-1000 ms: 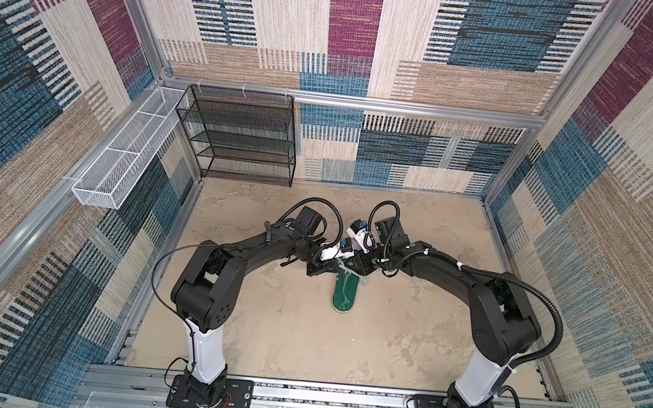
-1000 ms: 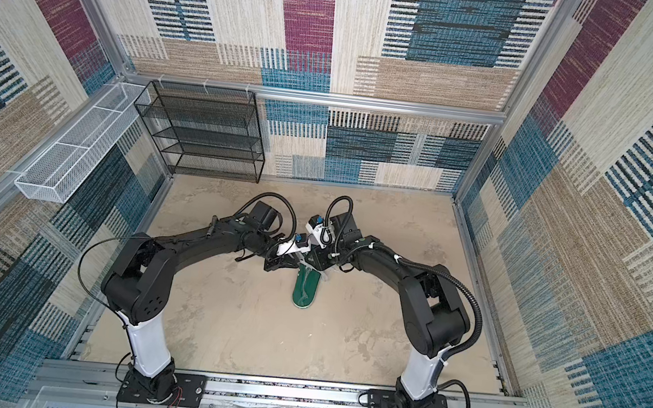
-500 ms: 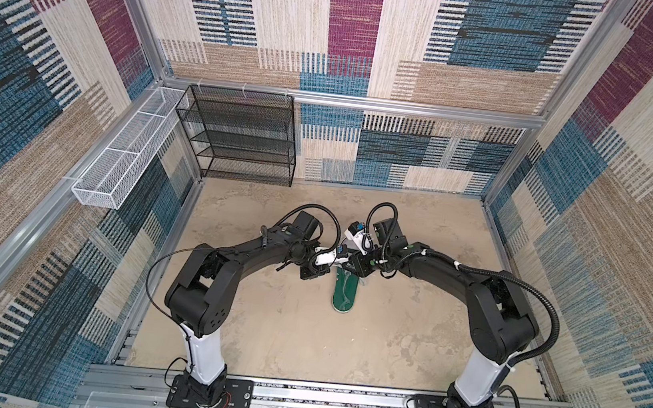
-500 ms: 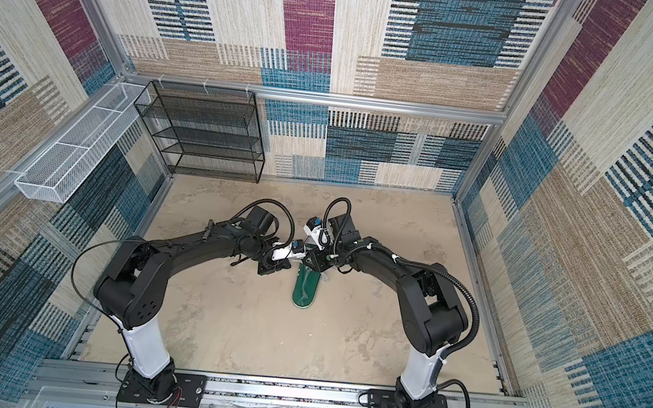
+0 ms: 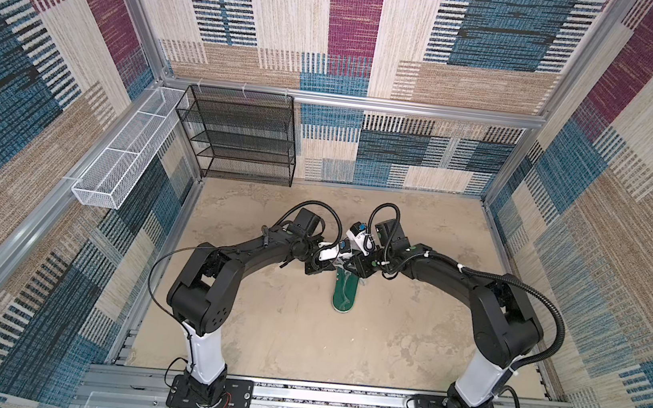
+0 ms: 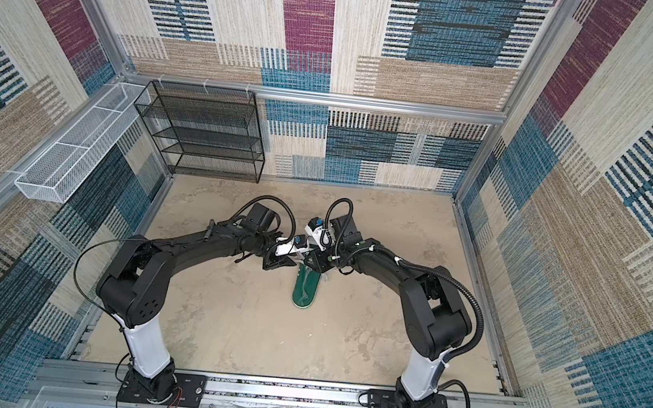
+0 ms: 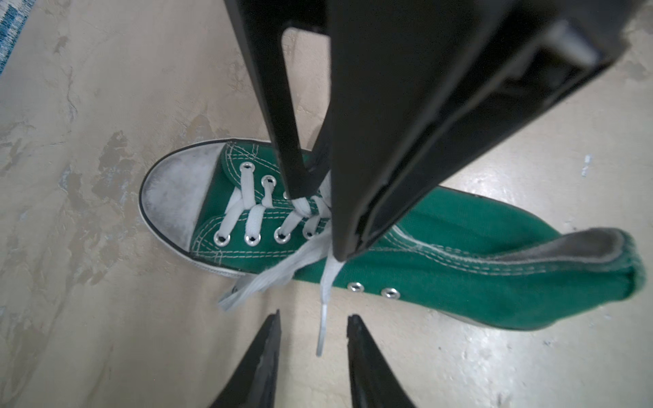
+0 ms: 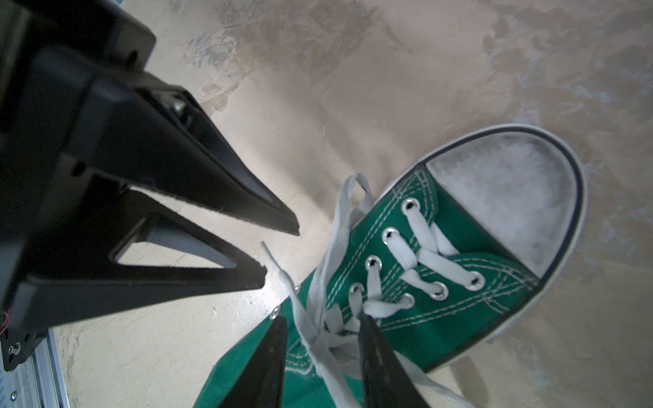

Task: Tie the shoes

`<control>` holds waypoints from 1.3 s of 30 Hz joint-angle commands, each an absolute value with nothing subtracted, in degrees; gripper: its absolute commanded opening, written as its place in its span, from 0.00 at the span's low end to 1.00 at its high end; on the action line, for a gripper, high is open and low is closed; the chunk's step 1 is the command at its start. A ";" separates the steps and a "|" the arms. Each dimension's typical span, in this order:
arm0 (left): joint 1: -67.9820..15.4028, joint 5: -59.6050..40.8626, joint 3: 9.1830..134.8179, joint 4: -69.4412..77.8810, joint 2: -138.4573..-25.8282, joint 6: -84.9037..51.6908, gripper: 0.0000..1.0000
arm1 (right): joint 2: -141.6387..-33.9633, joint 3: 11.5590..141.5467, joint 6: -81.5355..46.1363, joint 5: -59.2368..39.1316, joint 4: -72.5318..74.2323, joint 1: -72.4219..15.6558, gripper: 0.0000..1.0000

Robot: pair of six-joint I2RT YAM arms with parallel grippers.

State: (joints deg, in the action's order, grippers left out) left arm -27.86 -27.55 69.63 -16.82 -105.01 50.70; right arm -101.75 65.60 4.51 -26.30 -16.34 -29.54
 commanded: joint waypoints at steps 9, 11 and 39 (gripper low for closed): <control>-28.12 -28.13 69.46 -18.47 -104.21 50.80 0.00 | -102.38 66.00 4.09 -27.33 -15.08 -29.53 0.37; -28.12 -28.06 69.01 -18.42 -103.58 50.89 0.00 | -102.81 66.28 4.12 -27.32 -14.86 -29.58 0.37; -26.94 -23.90 62.85 -19.34 -98.28 50.34 0.00 | -104.81 65.48 2.39 -23.12 -16.44 -29.53 0.23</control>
State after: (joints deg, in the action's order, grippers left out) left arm -27.24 -24.99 63.33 -18.28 -99.00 50.74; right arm -105.23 65.80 2.83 -25.87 -16.14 -29.61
